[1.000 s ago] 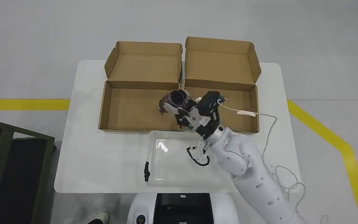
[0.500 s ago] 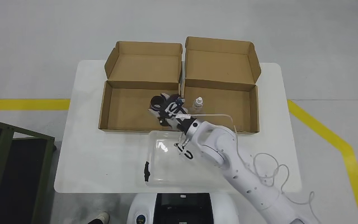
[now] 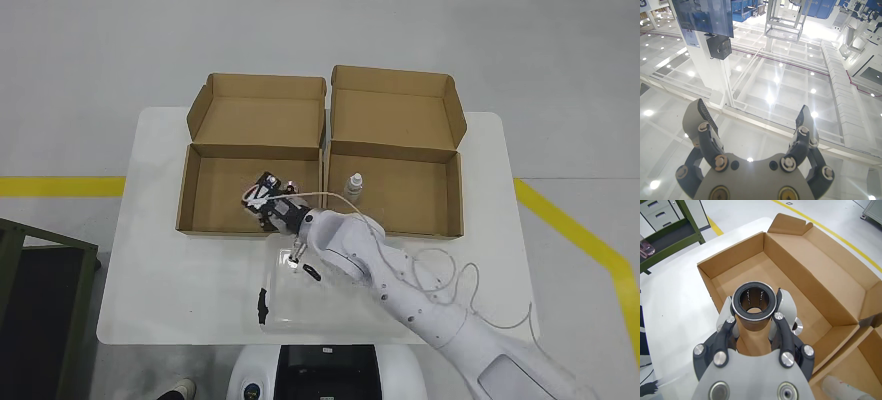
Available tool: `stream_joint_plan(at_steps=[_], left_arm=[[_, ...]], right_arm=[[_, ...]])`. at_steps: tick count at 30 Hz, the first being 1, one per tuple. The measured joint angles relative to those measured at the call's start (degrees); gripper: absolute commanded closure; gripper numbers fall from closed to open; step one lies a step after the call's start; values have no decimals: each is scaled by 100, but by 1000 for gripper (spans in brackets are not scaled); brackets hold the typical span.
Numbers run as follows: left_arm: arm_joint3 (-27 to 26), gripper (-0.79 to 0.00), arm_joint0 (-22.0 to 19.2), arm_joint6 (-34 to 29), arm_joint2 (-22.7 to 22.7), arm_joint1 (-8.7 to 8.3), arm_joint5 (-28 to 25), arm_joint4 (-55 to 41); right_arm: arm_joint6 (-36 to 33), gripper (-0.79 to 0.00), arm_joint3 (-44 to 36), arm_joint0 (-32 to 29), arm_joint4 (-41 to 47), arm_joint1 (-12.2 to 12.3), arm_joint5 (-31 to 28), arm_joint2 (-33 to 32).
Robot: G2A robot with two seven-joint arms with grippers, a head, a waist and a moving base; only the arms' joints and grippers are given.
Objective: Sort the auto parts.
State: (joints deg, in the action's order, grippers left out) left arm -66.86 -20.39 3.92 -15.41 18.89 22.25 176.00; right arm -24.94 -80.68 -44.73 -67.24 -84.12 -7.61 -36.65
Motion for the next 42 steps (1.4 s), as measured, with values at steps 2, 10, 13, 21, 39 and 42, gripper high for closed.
stream_joint_plan(at_steps=[2, 10, 13, 21, 39, 42], left_arm=[[0, -785, 0, 0, 0, 0, 0, 0], [0, -785, 0, 0, 0, 0, 0, 0], [0, -785, 0, 0, 0, 0, 0, 0], [0, -785, 0, 0, 0, 0, 0, 0], [0, -785, 0, 0, 0, 0, 0, 0], [0, -785, 0, 0, 0, 0, 0, 0]], right_arm=[[-23, 0, 176, 90, -6, -67, 15, 82], [-140, 0, 725, 342, -6, -284, 107, 232], [-217, 0, 909, 409, 30, -357, 104, 273], [-325, -326, 1236, 523, 78, -492, 30, 268], [-304, -785, 317, 139, 179, -433, -450, -310], [-269, -785, -158, -80, 211, -351, -542, -575]])
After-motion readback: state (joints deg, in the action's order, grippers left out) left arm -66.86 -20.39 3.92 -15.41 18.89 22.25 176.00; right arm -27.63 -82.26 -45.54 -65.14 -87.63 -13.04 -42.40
